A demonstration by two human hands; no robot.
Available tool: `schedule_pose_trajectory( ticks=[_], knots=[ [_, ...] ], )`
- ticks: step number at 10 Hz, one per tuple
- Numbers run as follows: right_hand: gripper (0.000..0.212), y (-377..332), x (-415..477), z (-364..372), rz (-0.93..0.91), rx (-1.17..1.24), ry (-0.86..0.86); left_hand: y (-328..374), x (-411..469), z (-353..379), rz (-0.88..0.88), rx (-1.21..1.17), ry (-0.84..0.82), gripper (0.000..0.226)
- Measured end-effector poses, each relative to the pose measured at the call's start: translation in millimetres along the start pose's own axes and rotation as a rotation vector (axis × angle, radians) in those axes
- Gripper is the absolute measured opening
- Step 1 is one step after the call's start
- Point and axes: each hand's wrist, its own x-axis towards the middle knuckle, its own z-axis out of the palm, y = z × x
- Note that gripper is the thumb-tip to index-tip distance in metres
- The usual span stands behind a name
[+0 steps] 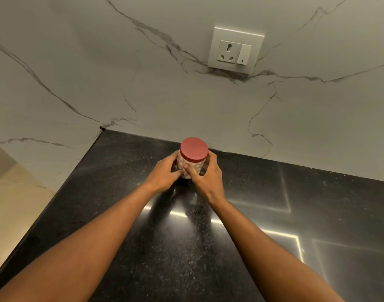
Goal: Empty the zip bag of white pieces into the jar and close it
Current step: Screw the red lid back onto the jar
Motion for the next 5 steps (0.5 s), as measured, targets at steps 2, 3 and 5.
schedule_pose_trajectory(
  ticks=[2, 3, 5],
  knots=[
    [0.086, 11.0, 13.9, 13.1, 0.029, -0.064, -0.046, -15.5, 18.3, -4.6, -0.062, 0.037, -0.031, 0.071],
    [0.084, 11.1, 10.6, 14.4, 0.07, -0.09, -0.07, -21.9, 15.6, -1.9, -0.086, 0.056, -0.018, 0.067],
    [0.08, 17.3, -6.6, 5.8, 0.109, -0.237, -0.079, -20.2, -1.8, 3.9, -0.083, 0.121, 0.077, 0.069]
  ],
)
